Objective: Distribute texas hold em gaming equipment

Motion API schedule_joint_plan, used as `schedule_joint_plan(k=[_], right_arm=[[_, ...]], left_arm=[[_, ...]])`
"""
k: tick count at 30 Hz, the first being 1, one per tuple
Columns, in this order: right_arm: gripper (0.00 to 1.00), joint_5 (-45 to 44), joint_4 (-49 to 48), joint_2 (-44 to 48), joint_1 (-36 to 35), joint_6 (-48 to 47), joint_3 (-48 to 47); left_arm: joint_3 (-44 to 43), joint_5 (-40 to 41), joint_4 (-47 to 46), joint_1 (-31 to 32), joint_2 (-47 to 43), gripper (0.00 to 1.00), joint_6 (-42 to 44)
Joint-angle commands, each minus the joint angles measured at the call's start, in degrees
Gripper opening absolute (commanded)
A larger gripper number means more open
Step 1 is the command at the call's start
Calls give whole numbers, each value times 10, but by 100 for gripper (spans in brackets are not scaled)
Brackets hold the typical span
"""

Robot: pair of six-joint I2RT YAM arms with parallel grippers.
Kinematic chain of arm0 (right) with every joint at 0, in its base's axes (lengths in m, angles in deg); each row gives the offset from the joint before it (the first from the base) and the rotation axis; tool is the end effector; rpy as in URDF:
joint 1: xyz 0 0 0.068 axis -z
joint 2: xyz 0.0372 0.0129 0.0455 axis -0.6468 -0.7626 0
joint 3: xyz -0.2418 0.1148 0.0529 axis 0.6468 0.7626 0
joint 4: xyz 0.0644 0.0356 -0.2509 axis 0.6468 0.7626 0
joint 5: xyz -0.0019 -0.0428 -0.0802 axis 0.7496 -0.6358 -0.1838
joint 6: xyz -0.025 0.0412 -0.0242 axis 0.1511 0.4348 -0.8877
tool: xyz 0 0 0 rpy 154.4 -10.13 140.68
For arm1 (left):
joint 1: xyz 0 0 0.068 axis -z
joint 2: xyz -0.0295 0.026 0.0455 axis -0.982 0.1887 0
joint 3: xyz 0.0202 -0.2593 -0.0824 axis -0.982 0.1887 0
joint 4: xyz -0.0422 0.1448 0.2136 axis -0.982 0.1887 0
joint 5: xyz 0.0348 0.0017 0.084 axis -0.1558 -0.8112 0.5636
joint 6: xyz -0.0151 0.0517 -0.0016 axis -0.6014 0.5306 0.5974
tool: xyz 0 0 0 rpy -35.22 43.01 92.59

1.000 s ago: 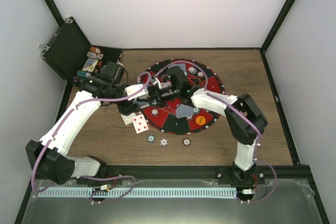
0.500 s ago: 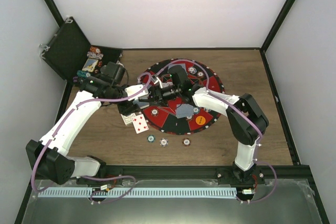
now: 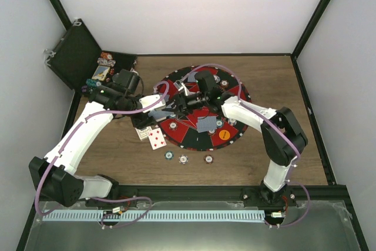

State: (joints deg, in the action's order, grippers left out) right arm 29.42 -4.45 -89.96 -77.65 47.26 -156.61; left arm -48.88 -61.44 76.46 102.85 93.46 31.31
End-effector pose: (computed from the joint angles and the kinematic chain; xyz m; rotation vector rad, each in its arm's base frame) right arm 0.2970 0.2632 0.2502 -0.5187 2.3560 1.7906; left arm 0.2185 -0.1078 0.3287 1.5684 2.1362 -0.3002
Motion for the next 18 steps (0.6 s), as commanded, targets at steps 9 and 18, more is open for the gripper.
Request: schedule_joint_plan(k=[9, 18], right_arm=[[13, 11, -40, 47, 15, 68, 26], [1, 2, 6, 65, 31, 49, 18]], left_arm=[[3, -24, -8, 2, -9, 4, 2], [8, -18, -9, 2, -12, 4, 3]])
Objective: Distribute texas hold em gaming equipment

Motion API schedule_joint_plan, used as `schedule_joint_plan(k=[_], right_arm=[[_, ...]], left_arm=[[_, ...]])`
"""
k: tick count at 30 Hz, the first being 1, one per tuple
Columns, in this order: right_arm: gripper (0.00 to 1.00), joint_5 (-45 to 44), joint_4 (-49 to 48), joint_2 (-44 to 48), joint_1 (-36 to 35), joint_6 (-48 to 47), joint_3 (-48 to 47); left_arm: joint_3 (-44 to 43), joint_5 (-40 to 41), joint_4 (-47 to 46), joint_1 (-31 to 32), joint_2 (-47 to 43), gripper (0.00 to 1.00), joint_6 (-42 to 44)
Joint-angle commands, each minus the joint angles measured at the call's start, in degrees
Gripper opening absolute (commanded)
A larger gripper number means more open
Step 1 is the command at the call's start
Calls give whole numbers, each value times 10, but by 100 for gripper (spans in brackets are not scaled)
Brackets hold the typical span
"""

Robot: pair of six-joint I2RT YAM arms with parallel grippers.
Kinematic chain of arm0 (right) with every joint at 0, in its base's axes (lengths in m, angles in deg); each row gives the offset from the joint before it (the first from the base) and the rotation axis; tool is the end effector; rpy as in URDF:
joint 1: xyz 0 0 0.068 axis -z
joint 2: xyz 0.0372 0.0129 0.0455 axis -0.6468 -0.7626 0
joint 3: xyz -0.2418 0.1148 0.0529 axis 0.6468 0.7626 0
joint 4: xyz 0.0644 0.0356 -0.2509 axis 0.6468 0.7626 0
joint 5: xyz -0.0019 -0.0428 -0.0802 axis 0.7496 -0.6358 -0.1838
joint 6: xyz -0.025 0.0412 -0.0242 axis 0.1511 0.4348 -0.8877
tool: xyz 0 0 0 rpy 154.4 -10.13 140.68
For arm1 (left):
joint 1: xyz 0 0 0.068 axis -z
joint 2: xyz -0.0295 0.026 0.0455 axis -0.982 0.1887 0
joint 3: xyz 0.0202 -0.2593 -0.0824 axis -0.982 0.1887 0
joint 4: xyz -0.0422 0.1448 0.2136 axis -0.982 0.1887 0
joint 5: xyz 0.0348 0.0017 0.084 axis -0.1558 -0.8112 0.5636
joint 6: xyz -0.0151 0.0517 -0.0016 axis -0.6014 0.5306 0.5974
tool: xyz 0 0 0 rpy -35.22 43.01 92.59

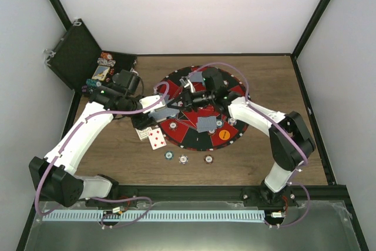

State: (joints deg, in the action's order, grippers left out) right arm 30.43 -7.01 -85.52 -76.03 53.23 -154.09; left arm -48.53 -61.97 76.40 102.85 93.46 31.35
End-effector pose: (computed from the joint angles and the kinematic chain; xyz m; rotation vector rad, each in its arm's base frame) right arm 0.2920 0.2463 0.2684 -0.4295 2.3308 1.8494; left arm 0.2182 -0.1080 0.3271 1.5716 2.1363 -0.3138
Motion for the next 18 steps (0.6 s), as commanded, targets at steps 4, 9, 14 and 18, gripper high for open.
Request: schedule_joint_plan(k=[4, 9, 14, 18], right_arm=[[1, -6, 41, 30, 25, -14, -5], [1, 3, 68, 39, 61, -36, -11], [1, 30, 87, 36, 140, -59, -3], [1, 35, 118, 9, 204, -97, -5]], left_arm=[[4, -13, -9, 2, -11, 4, 2], [3, -11, -8, 2, -12, 4, 2], [3, -8, -7, 2, -12, 4, 3], [4, -5, -6, 2, -13, 4, 4]])
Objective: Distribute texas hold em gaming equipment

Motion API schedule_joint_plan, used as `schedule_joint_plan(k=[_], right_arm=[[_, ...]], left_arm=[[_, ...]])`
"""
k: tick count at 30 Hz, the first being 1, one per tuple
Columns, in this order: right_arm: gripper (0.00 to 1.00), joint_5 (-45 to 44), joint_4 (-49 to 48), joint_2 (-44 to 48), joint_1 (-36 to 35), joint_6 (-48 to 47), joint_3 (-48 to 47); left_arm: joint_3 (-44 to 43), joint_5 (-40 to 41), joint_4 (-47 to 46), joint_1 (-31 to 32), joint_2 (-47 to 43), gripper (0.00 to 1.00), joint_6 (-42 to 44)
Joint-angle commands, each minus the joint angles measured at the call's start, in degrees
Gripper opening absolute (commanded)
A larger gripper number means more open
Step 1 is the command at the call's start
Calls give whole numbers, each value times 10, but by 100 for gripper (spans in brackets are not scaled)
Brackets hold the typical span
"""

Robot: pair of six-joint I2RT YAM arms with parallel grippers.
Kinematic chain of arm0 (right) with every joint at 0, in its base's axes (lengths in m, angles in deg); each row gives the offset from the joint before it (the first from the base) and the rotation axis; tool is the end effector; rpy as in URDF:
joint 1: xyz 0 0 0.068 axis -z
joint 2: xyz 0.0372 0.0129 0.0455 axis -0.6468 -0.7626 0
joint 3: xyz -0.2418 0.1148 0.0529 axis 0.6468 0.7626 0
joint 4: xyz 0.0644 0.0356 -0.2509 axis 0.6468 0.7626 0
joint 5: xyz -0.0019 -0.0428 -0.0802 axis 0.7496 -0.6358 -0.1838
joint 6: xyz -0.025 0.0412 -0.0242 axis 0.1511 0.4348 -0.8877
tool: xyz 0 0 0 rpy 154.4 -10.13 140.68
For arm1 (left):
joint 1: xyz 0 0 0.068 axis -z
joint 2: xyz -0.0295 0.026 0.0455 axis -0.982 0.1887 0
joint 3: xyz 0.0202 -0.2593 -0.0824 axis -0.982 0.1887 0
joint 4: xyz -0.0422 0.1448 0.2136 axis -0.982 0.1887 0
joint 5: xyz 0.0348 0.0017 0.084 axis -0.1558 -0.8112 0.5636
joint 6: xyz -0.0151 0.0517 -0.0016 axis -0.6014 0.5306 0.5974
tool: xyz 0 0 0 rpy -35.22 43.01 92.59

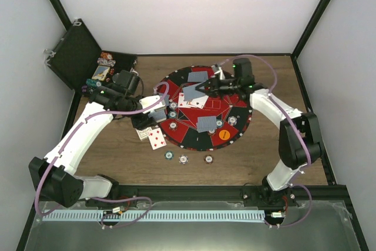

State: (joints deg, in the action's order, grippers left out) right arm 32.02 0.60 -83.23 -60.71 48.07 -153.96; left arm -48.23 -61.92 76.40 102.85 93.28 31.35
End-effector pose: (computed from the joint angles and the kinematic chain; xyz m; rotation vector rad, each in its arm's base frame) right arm 0.3343 0.1564 0.2712 -0.1660 2.3109 1.7095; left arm 0.2174 -0.1077 0.3263 1.5723 2.1385 -0.3135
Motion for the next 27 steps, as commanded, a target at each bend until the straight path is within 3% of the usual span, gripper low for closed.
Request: schedule_joint_plan(k=[1, 6, 14, 27], right_arm=[[1, 17, 47, -25, 67, -55, -8], [1, -96, 146, -95, 124, -141, -75], [1, -209, 199, -225, 142, -186, -190], [1, -213, 207, -310, 143, -191, -242]], left_arm=[[1, -4, -6, 2, -12, 4, 4], [0, -2, -2, 2, -12, 4, 5], [0, 2, 2, 2, -13, 4, 6], [2, 3, 2, 2, -12, 4, 9]])
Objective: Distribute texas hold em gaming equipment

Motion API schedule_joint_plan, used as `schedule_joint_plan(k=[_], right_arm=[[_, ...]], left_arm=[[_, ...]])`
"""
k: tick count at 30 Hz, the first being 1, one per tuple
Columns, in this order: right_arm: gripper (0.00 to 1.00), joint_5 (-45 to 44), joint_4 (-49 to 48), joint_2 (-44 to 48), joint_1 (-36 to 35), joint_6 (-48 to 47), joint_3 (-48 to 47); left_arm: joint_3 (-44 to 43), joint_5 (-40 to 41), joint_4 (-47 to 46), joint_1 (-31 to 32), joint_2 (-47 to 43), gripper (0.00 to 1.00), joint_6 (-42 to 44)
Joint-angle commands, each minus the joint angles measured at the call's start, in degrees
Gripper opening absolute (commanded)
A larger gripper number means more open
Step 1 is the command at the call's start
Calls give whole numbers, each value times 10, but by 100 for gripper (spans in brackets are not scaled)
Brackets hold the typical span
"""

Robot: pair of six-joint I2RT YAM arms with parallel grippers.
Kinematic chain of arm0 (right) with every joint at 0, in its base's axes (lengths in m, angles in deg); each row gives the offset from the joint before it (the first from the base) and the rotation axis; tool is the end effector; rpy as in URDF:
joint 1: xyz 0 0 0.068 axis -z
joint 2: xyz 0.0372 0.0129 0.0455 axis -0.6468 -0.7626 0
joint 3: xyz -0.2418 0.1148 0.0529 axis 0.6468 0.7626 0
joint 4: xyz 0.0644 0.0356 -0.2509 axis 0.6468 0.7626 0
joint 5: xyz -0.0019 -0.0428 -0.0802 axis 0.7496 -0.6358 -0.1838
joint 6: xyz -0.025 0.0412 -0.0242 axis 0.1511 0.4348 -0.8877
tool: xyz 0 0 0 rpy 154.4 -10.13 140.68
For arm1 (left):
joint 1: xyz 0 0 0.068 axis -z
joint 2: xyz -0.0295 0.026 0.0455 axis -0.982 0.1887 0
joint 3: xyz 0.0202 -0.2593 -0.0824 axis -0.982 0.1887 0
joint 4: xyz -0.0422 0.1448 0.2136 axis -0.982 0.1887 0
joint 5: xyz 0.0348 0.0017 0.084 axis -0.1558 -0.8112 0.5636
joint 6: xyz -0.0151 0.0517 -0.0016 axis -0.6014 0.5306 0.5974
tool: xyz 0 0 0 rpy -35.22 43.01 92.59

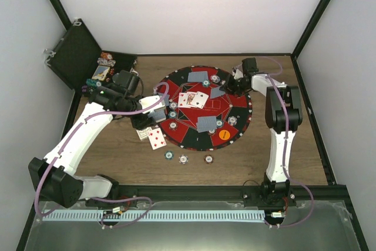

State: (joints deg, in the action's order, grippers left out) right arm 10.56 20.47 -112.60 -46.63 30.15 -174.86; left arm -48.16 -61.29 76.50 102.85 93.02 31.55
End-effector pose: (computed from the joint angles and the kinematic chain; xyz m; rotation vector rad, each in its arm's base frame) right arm 0.4507 0.0710 0.1503 0.2847 2.6226 1.0358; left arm 0.2165 -0.1069 0.3267 1.5747 2.1387 -0.2975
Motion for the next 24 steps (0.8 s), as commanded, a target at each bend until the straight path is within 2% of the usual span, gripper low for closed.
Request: schedule_joint_plan(k=[1, 5, 8, 10, 13, 15, 17, 24], right_arm=[[1, 2, 10, -21, 2, -12, -35], [2, 8, 9, -27, 1, -11, -34], [8, 6, 10, -26, 1, -12, -34], [18, -6, 18, -22, -1, -19, -35], [44, -42, 42, -13, -3, -33, -41], [53, -64, 57, -2, -4, -44, -40], [60, -95, 70, 12, -7, -51, -35], [69, -203, 115, 64, -21, -66, -27]], left_arm=[[1, -3, 1, 2, -9, 4, 7], [2, -1, 2, 2, -10, 4, 7], [0, -1, 3, 2, -10, 4, 6], [-3, -1, 5, 2, -9, 4, 7], [-7, -3, 6, 2, -8, 4, 6], [-9, -4, 7, 2, -8, 4, 5], [-10, -6, 7, 2, -8, 4, 5], [-11, -10, 7, 2, -10, 4, 3]])
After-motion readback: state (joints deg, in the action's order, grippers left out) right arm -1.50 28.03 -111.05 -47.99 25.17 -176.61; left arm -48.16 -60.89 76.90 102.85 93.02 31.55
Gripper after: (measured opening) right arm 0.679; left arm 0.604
